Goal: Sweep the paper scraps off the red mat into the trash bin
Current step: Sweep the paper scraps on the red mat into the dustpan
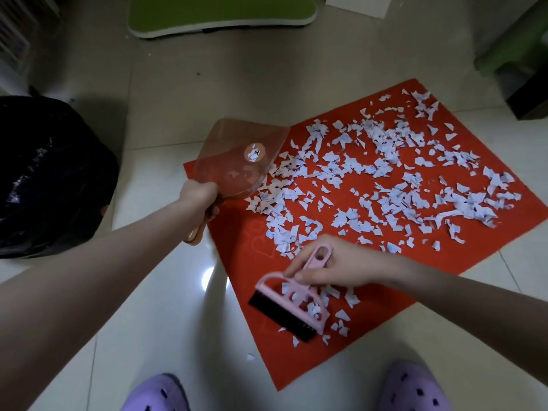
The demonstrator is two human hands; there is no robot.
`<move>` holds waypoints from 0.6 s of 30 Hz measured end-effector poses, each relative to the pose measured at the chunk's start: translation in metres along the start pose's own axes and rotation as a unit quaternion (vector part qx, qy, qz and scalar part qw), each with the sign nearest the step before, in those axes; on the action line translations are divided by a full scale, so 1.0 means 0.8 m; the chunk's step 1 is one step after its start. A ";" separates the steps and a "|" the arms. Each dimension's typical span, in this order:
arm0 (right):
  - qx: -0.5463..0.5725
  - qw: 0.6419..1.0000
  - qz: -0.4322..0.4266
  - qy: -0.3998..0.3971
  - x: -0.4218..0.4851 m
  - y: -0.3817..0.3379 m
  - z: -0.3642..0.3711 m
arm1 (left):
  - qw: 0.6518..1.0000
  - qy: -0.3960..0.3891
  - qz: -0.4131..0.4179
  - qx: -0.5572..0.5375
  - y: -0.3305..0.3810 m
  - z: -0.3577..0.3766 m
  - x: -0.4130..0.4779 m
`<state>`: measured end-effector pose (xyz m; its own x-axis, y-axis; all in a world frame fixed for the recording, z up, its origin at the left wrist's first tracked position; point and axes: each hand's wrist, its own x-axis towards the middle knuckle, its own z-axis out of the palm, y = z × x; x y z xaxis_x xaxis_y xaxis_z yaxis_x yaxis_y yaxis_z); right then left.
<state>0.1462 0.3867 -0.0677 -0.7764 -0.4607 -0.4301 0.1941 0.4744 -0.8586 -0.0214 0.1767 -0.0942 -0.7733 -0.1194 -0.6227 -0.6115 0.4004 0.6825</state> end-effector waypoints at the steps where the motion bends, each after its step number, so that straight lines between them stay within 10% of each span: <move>1: -0.012 0.999 0.003 -0.030 -0.001 0.002 0.007 | 1.000 -0.001 0.000 0.007 0.000 0.002 -0.001; 7: -0.081 0.993 0.018 -0.090 -0.003 0.007 0.023 | 1.000 -0.002 0.006 0.021 0.005 0.009 -0.009; 18: -0.064 0.992 -0.007 0.108 -0.013 -0.016 -0.058 | 1.000 -0.015 -0.006 0.022 0.007 0.010 -0.009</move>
<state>0.1241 0.4208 -0.0393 -0.8917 -0.3027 -0.3364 0.1153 0.5669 -0.8157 -0.0177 0.1868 -0.0891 -0.7595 -0.0975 -0.6431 -0.6130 0.4380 0.6576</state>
